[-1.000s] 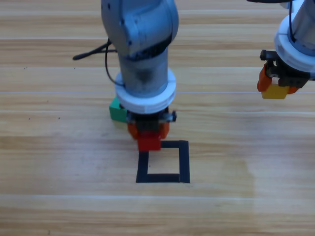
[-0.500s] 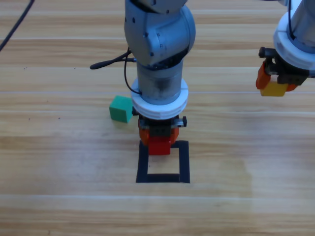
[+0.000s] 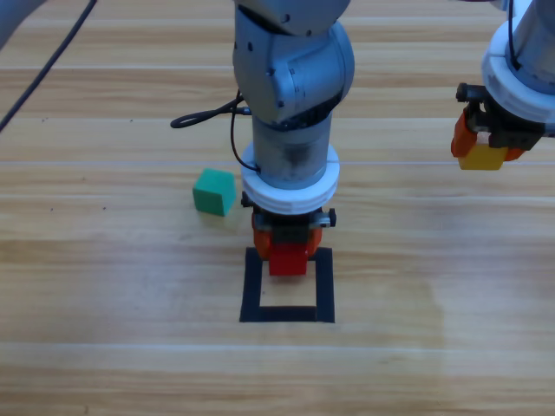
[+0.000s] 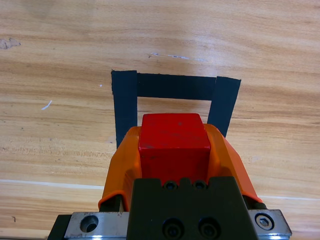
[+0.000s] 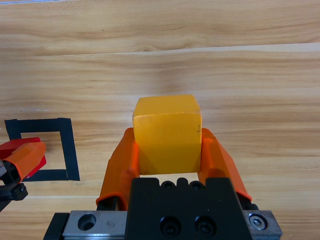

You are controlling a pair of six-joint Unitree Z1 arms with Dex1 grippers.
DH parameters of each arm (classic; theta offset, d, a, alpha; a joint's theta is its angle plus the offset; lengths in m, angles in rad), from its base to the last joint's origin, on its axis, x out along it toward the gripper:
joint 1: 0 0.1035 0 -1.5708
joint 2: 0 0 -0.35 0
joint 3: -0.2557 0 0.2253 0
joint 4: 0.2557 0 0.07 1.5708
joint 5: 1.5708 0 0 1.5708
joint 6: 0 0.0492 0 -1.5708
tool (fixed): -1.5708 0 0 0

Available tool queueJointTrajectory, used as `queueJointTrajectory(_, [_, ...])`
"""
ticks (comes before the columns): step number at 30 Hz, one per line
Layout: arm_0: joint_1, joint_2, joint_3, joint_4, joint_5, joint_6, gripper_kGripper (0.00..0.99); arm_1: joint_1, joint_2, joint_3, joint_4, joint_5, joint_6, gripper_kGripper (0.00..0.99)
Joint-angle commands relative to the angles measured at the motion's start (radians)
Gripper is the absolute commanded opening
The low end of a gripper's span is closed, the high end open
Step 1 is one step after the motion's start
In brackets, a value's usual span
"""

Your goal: Stack the blocks in the rectangular block: red at the bottom, yellow in the middle, green on top

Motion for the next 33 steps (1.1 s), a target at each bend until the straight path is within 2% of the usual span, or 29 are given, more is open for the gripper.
queueJointTrajectory(1, [-0.016, 0.072, 0.005, 0.005, 0.015, -0.004, 0.000, 0.027, 0.028, -0.007, 0.010, -0.010, -0.006, 0.014])
queueJointTrajectory(33, [-0.039, 0.095, 0.064, -0.037, -0.007, -0.009, 0.000, 0.027, 0.031, -0.006, 0.010, -0.005, -0.005, 0.014])
